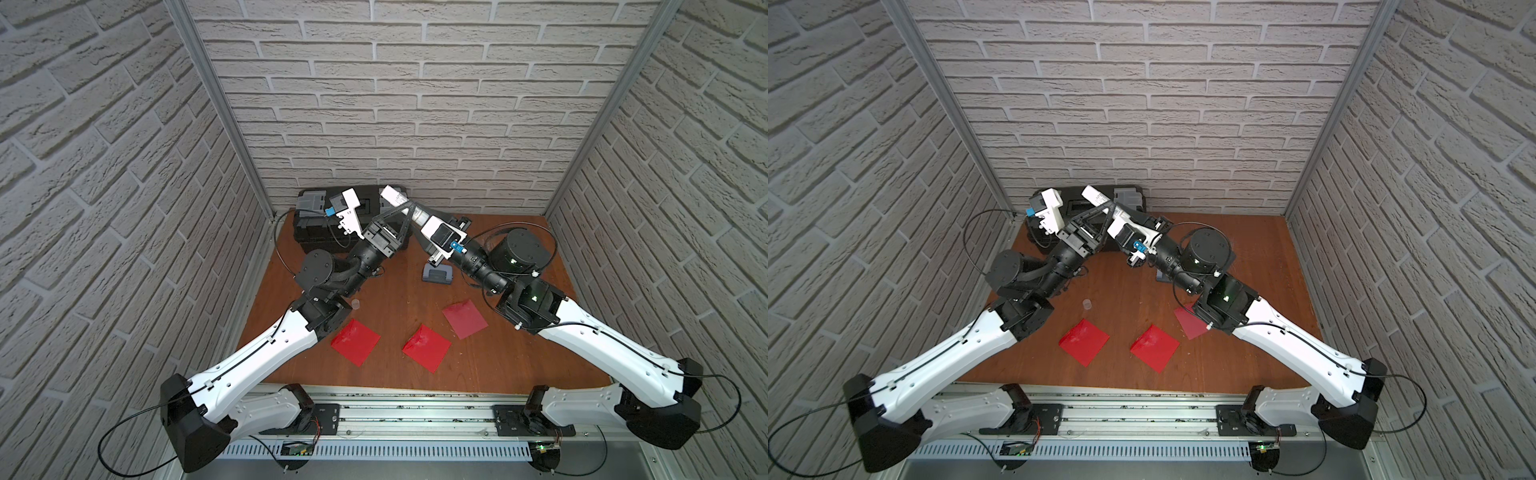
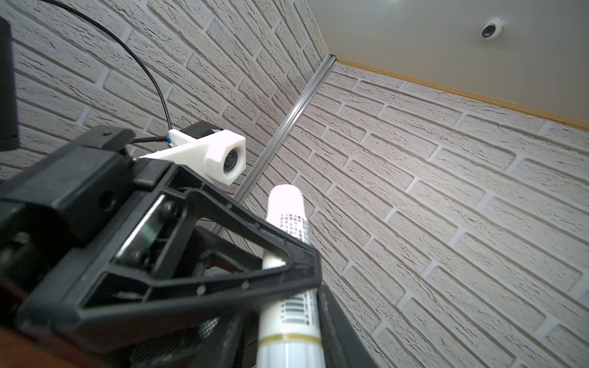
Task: Seal the envelope with a glue stick
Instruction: Unscrew the glue stick.
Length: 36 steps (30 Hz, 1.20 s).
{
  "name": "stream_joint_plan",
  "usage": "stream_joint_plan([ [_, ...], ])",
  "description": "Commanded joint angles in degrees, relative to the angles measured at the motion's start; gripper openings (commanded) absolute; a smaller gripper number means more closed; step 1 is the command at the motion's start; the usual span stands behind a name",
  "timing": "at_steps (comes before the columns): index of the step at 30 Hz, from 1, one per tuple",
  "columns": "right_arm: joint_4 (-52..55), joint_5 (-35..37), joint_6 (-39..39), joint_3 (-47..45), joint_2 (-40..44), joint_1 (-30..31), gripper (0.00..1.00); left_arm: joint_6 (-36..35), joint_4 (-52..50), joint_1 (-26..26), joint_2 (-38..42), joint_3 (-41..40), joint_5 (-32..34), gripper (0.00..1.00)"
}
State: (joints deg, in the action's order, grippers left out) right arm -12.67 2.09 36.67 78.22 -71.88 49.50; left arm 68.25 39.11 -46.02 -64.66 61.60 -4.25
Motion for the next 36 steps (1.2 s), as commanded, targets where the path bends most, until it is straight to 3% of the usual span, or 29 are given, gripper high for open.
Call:
stream_joint_plan([
  [1, -3.33, 2.06, 1.12, 1.68, -0.28, 0.02, 0.34, 0.37, 2.63, 0.30, 1.38, -0.43, -0.39, 0.00],
  [9, -4.20, 3.00, 1.79, 1.59, -0.88, 0.06, 0.36, 1.04, 2.73, 0.49, 1.51, -0.87, -0.53, 0.00],
  [18, -5.19, 3.18, 1.10, 1.09, -0.76, 0.05, 0.19, 1.54, 2.63, 0.80, 1.87, -1.57, -0.05, 0.00],
  [20, -4.88, 4.11, 0.41, 1.25, -0.67, 0.01, 0.13, 1.61, 1.56, 1.02, 2.36, -1.83, 0.43, 0.04],
  [24, -3.17, 5.39, -1.10, 1.16, 0.11, 0.08, 0.06, -0.13, -3.49, 1.70, 4.42, -3.09, 2.49, 0.25],
  [29, 1.12, 7.67, -6.28, -0.35, 2.77, 0.05, 0.03, -3.55, -9.81, 3.81, 7.24, -5.21, 2.99, 0.42],
  [32, 5.46, 9.60, -10.24, -2.20, 5.36, 0.04, 0.03, -7.12, -17.13, 6.14, 8.51, -5.23, 0.16, 0.47],
  [36, 12.96, 10.51, -16.68, -4.48, 9.42, 0.07, 0.03, -16.44, -35.50, 9.48, 9.12, -1.96, -5.38, 0.48],
])
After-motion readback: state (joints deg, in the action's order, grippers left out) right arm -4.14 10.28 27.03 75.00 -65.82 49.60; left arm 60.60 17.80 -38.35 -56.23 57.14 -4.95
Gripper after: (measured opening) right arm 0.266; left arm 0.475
